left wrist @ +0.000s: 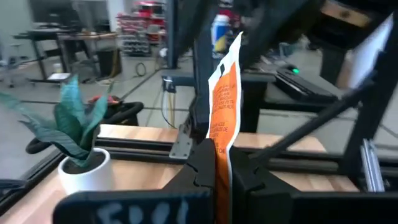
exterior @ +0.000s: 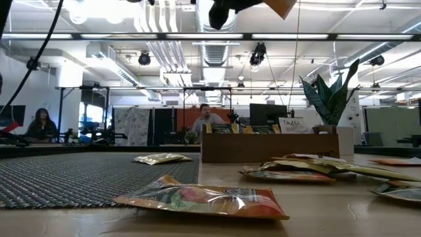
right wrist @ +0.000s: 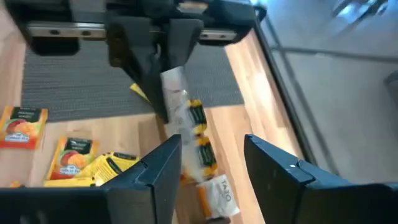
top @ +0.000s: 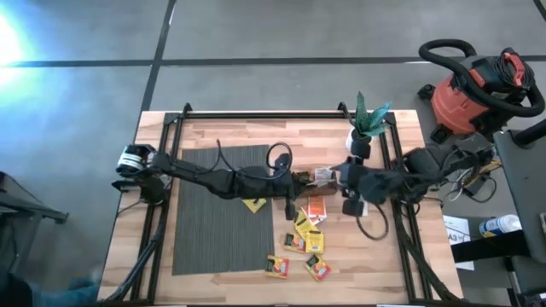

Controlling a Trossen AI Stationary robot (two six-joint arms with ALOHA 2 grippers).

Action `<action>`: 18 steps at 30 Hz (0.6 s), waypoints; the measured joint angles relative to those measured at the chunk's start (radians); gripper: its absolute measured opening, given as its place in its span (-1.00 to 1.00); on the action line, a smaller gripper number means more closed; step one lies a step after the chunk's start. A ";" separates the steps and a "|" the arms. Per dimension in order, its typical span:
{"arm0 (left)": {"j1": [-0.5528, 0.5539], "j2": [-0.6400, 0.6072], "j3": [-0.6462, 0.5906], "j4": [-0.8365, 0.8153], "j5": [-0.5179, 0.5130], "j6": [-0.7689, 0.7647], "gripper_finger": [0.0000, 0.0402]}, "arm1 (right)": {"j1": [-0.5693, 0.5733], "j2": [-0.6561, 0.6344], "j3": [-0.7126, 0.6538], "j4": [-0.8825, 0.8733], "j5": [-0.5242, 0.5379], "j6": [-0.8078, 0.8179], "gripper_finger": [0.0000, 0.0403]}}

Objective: Pick & Place Tea
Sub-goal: Put the white tea bag into the right section of the wooden organizer

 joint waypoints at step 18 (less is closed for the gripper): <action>0.165 0.001 -0.002 0.002 0.279 0.010 -0.92 | -0.283 0.020 0.000 0.035 -0.284 -0.150 -0.39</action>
